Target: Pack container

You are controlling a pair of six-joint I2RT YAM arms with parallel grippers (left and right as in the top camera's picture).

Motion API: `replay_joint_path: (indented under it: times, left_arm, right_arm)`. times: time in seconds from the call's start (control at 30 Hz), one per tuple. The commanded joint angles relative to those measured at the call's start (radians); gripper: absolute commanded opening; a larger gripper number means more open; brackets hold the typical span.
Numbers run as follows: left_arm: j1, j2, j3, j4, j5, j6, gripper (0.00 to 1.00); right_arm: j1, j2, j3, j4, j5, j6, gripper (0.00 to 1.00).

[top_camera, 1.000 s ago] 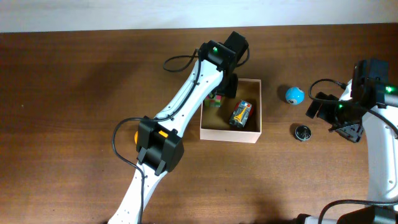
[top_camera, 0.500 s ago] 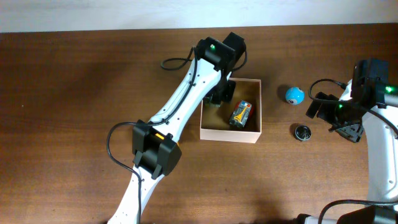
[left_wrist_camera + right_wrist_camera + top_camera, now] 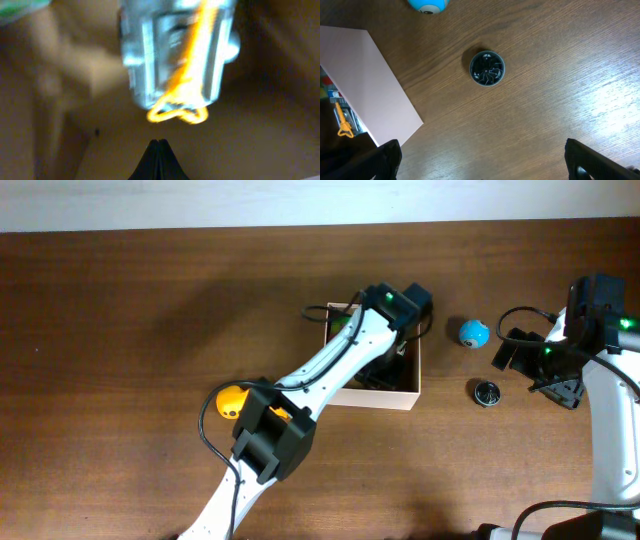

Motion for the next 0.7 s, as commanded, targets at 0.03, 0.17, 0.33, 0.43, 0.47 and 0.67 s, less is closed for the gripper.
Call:
replay_joint_path:
  times: [0.03, 0.17, 0.33, 0.43, 0.47, 0.67]
  left_arm:
    - [0.001, -0.026, -0.003, 0.031, 0.029, 0.045, 0.02]
    - [0.003, -0.026, -0.003, 0.089, 0.029, 0.073, 0.02]
    - [0.003, -0.026, -0.003, 0.161, 0.035, 0.097, 0.02]
    - [0.003, -0.026, -0.003, 0.185, 0.038, 0.101, 0.02]
    - [0.003, -0.026, -0.003, 0.191, 0.045, 0.104, 0.02]
    - [0.003, -0.026, -0.003, 0.248, 0.096, 0.138, 0.02]
  right_arm:
    - [-0.007, 0.002, -0.005, 0.000, 0.016, 0.004, 0.99]
    - [-0.007, 0.002, -0.005, 0.000, 0.016, 0.005, 0.99]
    - [-0.007, 0.002, -0.005, 0.002, 0.016, 0.004, 0.99]
    - [-0.007, 0.002, -0.005, 0.003, 0.016, 0.004, 0.99]
    - [-0.007, 0.002, -0.005, 0.003, 0.016, 0.004, 0.99]
    - [-0.007, 0.002, -0.005, 0.003, 0.016, 0.005, 0.99]
